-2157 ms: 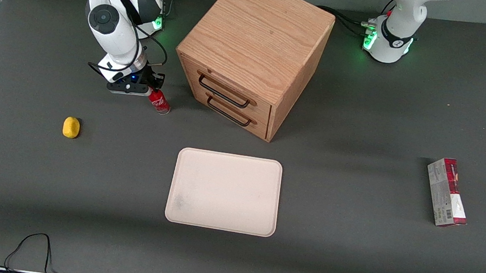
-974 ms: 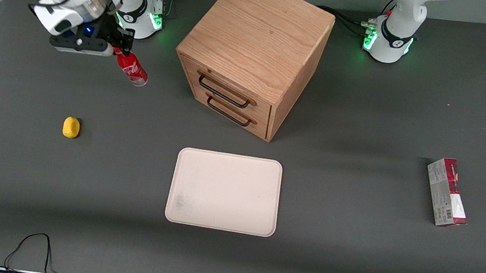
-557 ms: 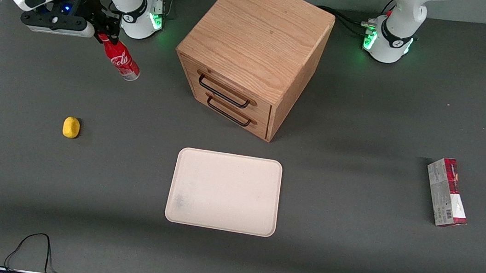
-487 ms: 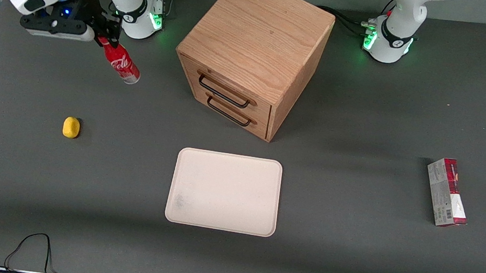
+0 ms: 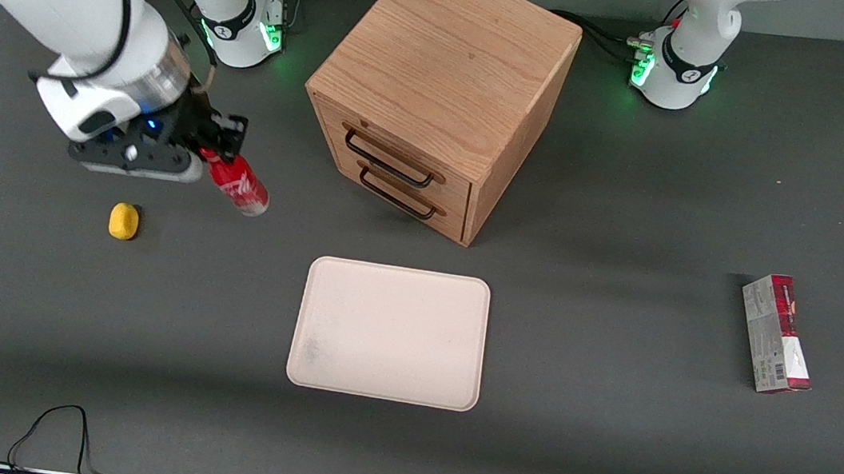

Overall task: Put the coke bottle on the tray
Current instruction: 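Lift the bottle and carry it toward the white tray, then lower the bottle onto the tray's edge and open the right gripper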

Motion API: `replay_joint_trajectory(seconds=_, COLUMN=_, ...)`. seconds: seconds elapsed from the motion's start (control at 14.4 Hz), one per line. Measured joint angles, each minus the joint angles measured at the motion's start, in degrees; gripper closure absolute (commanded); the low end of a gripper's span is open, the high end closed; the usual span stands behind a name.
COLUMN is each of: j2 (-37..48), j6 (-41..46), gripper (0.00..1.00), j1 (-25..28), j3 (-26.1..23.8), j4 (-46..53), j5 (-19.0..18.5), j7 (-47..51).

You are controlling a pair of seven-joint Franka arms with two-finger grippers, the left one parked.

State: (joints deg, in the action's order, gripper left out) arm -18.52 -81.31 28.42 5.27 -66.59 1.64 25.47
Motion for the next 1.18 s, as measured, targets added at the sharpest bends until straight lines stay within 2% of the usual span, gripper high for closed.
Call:
replay_joint_trajectory(seconds=0.21, j2=-10.5, j6=0.6, gripper=1.00, j1=0.0, j3=-1.4, j4=12.2, j5=0.2, j7=0.0)
replay_joint_trajectory(seconds=0.42, j2=-16.0, j6=-0.9, gripper=1.00, j1=0.1, j3=-2.6, j4=18.2, j5=0.2, j7=0.0)
replay_joint_trajectory(seconds=0.77, j2=-18.3, j6=-5.7, gripper=1.00, j1=-0.7, j3=-2.5, j4=19.6, j5=0.2, j7=0.0)
replay_joint_trajectory(seconds=1.18, j2=-26.1, j6=-11.7, gripper=1.00, j1=-2.5, j3=-2.3, j4=19.4, j5=0.2, j7=0.0)
